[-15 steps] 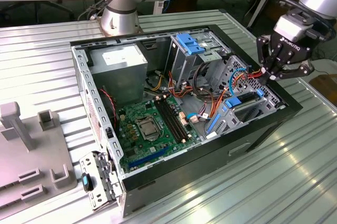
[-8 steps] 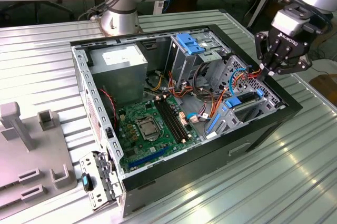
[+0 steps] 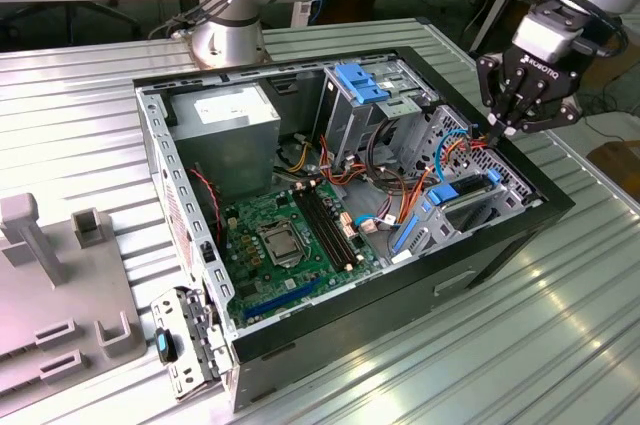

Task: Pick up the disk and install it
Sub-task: 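Insert the first disk wire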

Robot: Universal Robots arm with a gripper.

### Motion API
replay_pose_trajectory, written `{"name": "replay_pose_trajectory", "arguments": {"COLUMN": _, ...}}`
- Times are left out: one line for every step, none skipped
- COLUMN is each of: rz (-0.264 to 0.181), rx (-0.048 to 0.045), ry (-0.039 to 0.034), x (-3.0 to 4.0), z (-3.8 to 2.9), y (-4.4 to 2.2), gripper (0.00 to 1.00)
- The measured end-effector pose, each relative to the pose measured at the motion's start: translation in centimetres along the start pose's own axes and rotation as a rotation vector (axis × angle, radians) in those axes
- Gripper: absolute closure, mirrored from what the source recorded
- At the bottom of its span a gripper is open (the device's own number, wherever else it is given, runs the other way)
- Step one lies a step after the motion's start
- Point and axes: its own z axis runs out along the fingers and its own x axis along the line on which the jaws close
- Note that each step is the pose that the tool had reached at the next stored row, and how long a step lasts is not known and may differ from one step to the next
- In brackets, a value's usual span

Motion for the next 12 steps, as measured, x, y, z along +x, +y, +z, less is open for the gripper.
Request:
{"name": "replay_pose_trajectory", "arguments": {"rz": -0.015, "rx": 0.0005, "ry": -0.0002, "x": 0.00, "z": 0.01, "y": 0.00, "gripper": 0.89}}
{"name": "replay_pose_trajectory", "arguments": {"rz": -0.036, "rx": 0.0010, "ry": -0.0004, "x": -0.01, "z": 0.01, "y": -0.01, "gripper": 0.89}}
{"name": "replay_pose_trajectory", "arguments": {"rz": -0.066, "rx": 0.0020, "ry": -0.0008, "x": -0.01, "z": 0.02, "y": -0.01, "gripper": 0.89}}
{"name": "replay_pose_trajectory", "arguments": {"rz": -0.082, "rx": 0.0025, "ry": -0.0010, "x": -0.01, "z": 0.02, "y": -0.01, "gripper": 0.89}}
{"name": "replay_pose_trajectory", "arguments": {"rz": -0.102, "rx": 0.0030, "ry": -0.0012, "x": -0.01, "z": 0.03, "y": -0.01, "gripper": 0.89}}
{"name": "replay_pose_trajectory", "arguments": {"rz": -0.119, "rx": 0.0036, "ry": -0.0015, "x": -0.01, "z": 0.04, "y": -0.01, "gripper": 0.89}}
{"name": "replay_pose_trajectory", "arguments": {"rz": -0.136, "rx": 0.0041, "ry": -0.0018, "x": -0.01, "z": 0.05, "y": -0.01, "gripper": 0.89}}
{"name": "replay_pose_trajectory", "arguments": {"rz": -0.156, "rx": 0.0047, "ry": -0.0020, "x": -0.01, "z": 0.05, "y": 0.00, "gripper": 0.89}}
{"name": "replay_pose_trajectory", "arguments": {"rz": -0.175, "rx": 0.0053, "ry": -0.0022, "x": -0.01, "z": 0.06, "y": 0.00, "gripper": 0.89}}
{"name": "replay_pose_trajectory", "arguments": {"rz": -0.198, "rx": 0.0060, "ry": -0.0026, "x": -0.01, "z": 0.08, "y": 0.00, "gripper": 0.89}}
{"name": "replay_pose_trajectory", "arguments": {"rz": -0.215, "rx": 0.0065, "ry": -0.0028, "x": -0.01, "z": 0.08, "y": 0.00, "gripper": 0.89}}
{"name": "replay_pose_trajectory", "arguments": {"rz": -0.250, "rx": 0.0075, "ry": -0.0033, "x": -0.01, "z": 0.09, "y": 0.00, "gripper": 0.89}}
